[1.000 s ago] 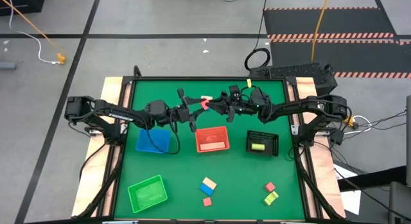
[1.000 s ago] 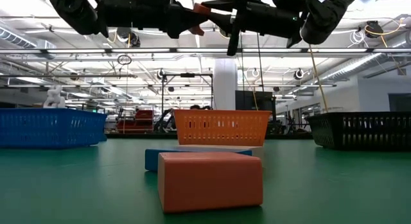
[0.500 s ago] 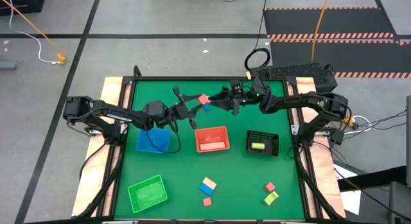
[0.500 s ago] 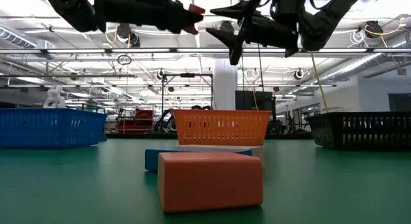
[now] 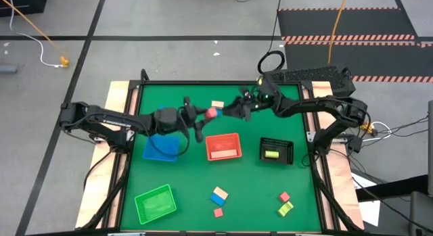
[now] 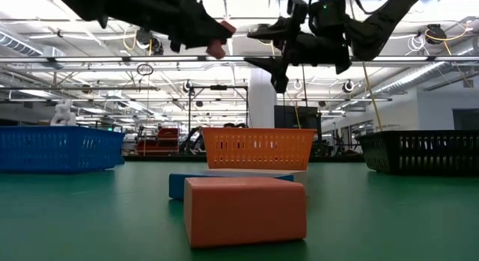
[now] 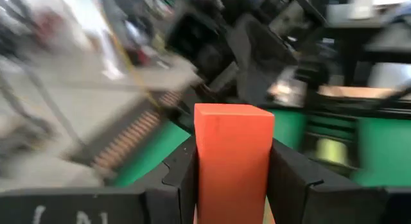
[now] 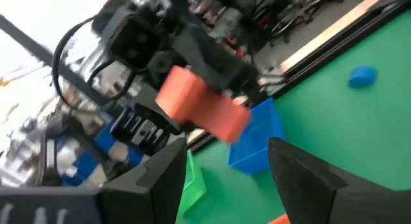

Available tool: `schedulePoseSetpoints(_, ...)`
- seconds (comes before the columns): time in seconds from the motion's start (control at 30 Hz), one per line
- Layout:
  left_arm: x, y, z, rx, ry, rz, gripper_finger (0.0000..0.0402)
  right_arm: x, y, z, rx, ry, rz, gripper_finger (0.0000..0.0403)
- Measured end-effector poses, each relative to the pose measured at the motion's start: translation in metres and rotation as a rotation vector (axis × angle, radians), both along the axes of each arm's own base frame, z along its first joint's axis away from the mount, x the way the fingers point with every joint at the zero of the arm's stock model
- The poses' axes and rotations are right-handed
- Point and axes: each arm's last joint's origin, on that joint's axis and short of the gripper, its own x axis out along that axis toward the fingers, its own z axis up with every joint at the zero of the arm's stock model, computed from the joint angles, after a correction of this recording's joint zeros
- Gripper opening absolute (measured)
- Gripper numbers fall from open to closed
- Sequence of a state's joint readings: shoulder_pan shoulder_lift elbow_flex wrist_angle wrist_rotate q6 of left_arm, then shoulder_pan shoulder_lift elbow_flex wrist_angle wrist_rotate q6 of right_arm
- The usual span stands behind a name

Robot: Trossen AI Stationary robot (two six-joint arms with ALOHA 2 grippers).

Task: Sort & place blocks by color
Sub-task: Put the top orange block into the green bin

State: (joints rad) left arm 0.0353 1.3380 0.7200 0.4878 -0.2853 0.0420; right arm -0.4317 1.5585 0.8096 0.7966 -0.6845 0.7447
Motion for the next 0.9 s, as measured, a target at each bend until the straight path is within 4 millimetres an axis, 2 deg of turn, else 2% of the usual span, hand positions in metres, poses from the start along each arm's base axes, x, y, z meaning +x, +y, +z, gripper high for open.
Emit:
schedulePoseSetpoints(0.1,-0.001,-0.015,-0.006,-0.173,0.03,-0.074,0.0134,0.005,0.016,-0.002,0.001,0.005,0.023,0.0206)
schedulePoseSetpoints(0.27,-0.016,-0.046,-0.004,-0.381,0.117,-0.221,0.0134,0.012,0.037,-0.002,-0.018,0.006,0.065,0.0206)
schedulePoseSetpoints(0.63,-0.079,-0.108,-0.004,-0.971,0.436,-0.22,0.0134,0.02,0.067,-0.009,-0.099,0.054,0.012,0.0205)
schedulePoseSetpoints(0.77,-0.099,-0.137,-0.013,-1.162,0.588,-0.175,0.0134,0.02,0.071,-0.018,-0.162,0.139,-0.034,0.0205)
schedulePoseSetpoints(0.9,-0.114,-0.16,-0.019,-1.268,0.688,-0.136,0.0134,0.017,0.071,-0.03,-0.266,0.261,-0.106,0.0205)
